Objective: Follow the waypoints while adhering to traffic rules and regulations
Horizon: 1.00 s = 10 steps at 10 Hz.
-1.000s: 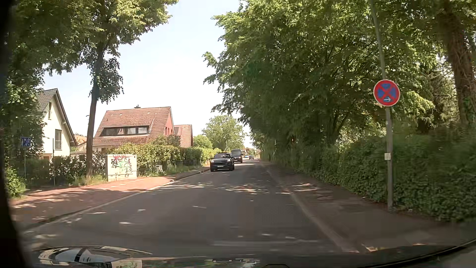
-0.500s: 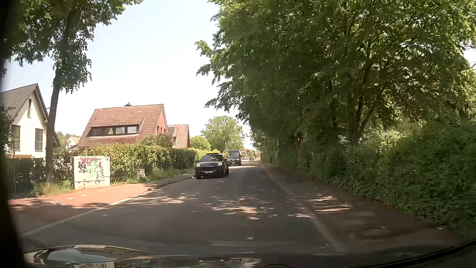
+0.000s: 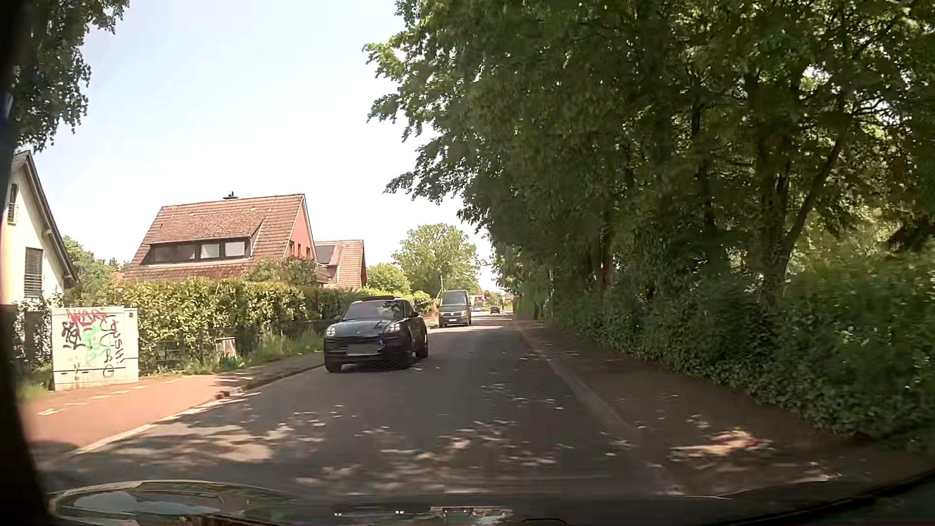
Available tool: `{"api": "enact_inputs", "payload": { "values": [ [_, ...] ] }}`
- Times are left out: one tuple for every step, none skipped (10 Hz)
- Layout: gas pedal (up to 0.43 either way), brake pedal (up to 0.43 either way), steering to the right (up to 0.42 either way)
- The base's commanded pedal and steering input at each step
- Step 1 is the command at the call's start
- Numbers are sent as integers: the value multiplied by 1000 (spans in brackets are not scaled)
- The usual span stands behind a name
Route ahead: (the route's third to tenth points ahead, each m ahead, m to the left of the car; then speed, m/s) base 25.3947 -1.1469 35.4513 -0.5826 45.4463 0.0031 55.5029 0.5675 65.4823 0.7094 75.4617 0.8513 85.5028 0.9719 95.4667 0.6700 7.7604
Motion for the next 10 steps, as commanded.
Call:
{"api": "enact_inputs", "payload": {
  "values": [
    [110, 0, -3],
    [118, 0, -2],
    [118, 0, -2],
    [130, 0, -3],
    [130, 0, -4],
    [130, 0, -3],
    [138, 0, -3],
    [138, 0, -3],
    [138, 0, -3],
    [138, 0, -3]
  ]
}}
